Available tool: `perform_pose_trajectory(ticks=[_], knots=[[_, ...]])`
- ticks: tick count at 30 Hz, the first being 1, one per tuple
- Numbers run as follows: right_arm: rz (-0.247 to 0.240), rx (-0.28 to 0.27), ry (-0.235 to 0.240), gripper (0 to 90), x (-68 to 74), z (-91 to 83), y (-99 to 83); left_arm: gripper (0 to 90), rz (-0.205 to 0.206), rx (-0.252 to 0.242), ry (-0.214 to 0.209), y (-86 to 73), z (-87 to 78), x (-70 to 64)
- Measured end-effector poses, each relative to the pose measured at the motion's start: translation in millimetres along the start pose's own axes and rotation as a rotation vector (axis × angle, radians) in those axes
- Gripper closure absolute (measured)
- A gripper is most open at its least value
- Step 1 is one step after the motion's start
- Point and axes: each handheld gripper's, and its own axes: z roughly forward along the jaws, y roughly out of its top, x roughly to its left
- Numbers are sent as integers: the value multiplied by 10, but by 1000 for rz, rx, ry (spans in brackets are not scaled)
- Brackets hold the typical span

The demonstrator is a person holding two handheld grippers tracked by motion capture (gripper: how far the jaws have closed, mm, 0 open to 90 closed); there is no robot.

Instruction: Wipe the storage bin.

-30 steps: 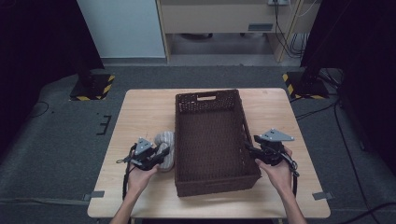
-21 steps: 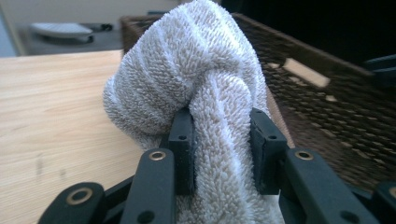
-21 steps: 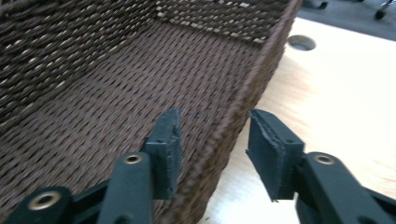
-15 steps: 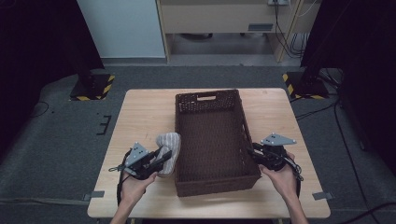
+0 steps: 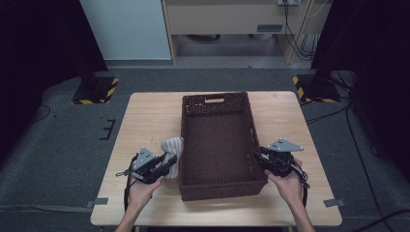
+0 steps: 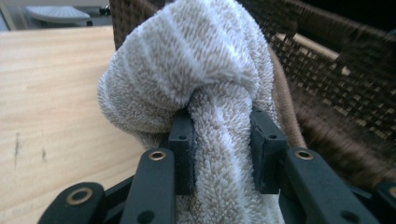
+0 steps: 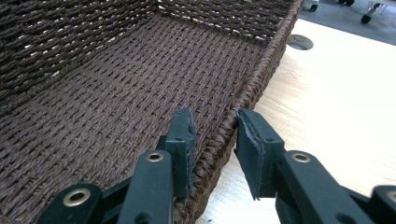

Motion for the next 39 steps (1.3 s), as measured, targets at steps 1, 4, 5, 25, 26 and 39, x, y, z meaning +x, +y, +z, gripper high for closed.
perform_pose_trajectory(ticks=[1, 4, 5, 25, 26, 39], knots=[[-1, 0, -1, 668, 1, 1, 0, 654, 5, 15, 5, -30, 18, 4], [1, -3, -2, 665, 2, 3, -2, 654, 25, 79, 20, -121, 84, 9], [-1, -4, -2, 662, 0, 4, -3, 655, 40, 114, 24, -159, 115, 6], [-11, 16, 32, 549, -1, -173, -73, 646, -9, -14, -50, 2, -451, -174], [-3, 17, 48, 583, 5, -190, -90, 645, -10, -7, -52, -28, -433, -203], [-16, -1, -5, 668, 75, -59, -44, 649, -11, 4, -29, -45, -198, -145]])
